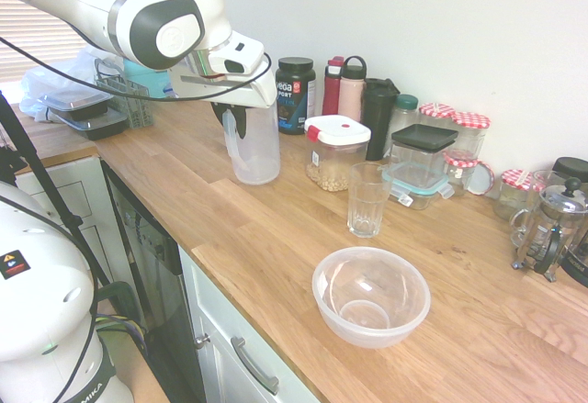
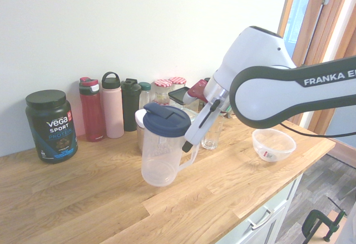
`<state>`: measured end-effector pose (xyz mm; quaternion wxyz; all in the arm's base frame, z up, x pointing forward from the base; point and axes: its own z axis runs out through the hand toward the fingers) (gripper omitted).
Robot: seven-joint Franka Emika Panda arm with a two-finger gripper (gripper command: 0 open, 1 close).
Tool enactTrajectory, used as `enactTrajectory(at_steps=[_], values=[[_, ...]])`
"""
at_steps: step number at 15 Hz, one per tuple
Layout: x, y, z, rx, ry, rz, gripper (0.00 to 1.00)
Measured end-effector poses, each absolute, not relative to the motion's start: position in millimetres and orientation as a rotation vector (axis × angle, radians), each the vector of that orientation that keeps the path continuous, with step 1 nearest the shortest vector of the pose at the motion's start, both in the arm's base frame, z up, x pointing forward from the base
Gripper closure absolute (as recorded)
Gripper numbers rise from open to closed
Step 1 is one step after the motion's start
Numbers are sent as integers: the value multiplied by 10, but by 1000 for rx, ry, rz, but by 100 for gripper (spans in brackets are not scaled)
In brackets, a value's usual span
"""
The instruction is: Pour me some water
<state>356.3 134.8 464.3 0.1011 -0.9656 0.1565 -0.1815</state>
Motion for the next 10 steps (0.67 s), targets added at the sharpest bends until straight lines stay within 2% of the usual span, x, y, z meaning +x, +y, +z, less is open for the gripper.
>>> enactTrajectory(at_steps=[8,9,10], values=[[3578,1453,4489,-2937,454,-537,100],[3576,1463,4474,-2934,471,-527,0],[3576,1471,4463,-2930,490,-521,0]])
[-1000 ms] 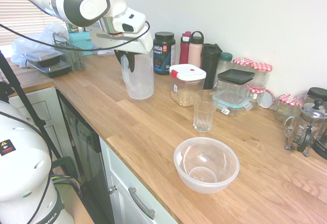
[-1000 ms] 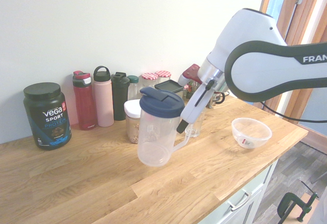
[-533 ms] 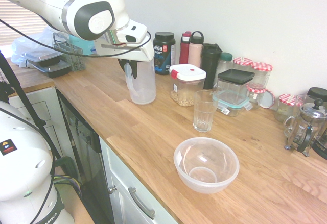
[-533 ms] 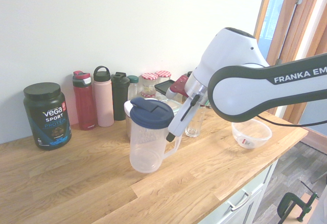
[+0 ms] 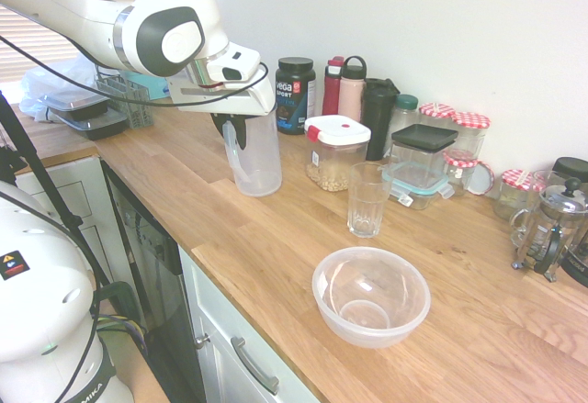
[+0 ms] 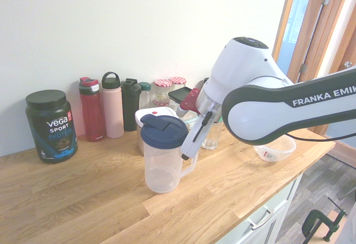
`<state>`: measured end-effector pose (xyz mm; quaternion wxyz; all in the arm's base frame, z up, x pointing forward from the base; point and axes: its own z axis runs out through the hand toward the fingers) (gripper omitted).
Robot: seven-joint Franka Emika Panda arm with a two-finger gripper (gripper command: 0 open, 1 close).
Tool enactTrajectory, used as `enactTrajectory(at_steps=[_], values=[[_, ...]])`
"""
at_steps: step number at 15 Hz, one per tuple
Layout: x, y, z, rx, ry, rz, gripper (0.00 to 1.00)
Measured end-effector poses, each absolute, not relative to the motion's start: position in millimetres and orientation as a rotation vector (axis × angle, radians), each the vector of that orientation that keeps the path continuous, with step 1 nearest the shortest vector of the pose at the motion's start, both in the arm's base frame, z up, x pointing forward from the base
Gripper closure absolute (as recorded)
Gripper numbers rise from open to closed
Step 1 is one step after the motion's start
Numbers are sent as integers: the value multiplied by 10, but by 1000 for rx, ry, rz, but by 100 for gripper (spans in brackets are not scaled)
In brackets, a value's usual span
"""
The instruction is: Pour me some water
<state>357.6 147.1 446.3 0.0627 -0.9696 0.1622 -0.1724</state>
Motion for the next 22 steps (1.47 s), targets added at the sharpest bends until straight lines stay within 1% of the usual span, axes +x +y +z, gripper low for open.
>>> enactTrajectory(at_steps=[15,19,22], values=[[3512,1424,4357,-2952,549,-436,0],[3199,1345,4669,-3011,566,-375,0],[3062,1046,4854,-3026,671,-367,0]])
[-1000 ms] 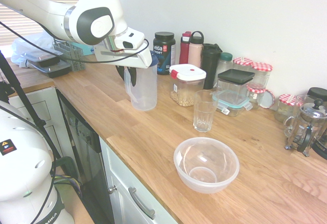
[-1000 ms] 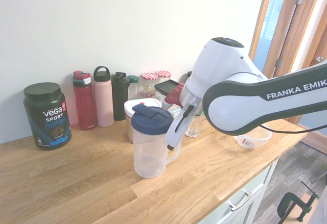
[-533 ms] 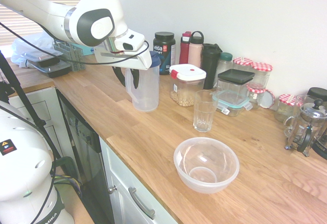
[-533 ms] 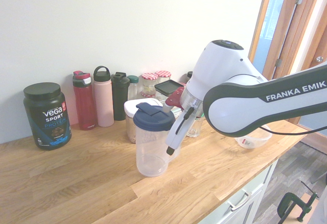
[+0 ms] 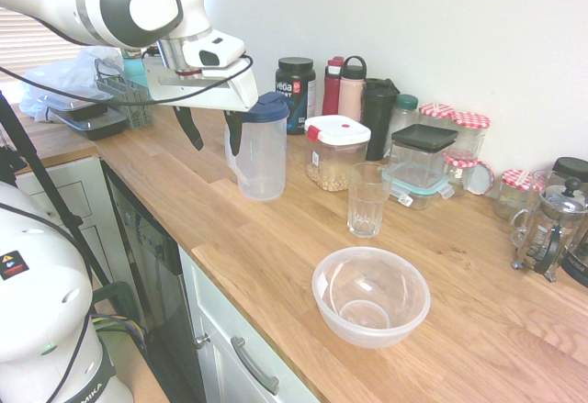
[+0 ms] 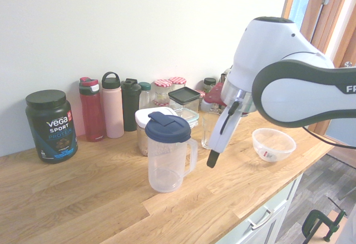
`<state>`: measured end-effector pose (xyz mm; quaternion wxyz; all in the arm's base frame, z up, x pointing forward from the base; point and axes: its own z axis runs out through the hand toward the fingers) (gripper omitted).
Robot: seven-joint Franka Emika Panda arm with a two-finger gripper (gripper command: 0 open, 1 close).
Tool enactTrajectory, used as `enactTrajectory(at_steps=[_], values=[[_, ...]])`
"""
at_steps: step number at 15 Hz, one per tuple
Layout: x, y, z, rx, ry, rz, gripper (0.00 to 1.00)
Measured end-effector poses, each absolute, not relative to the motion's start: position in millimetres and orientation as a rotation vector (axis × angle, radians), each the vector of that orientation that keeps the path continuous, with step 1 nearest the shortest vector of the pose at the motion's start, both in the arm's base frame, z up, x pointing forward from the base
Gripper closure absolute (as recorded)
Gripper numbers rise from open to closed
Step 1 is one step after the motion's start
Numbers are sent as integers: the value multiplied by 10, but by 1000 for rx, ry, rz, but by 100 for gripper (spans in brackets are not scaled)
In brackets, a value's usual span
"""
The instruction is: Pour me some water
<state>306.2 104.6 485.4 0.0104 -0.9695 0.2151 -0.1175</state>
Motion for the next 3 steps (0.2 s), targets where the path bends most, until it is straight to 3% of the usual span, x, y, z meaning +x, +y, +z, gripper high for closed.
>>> enactTrajectory(at_steps=[3], values=[[3165,430,4742,-2978,880,-304,0]])
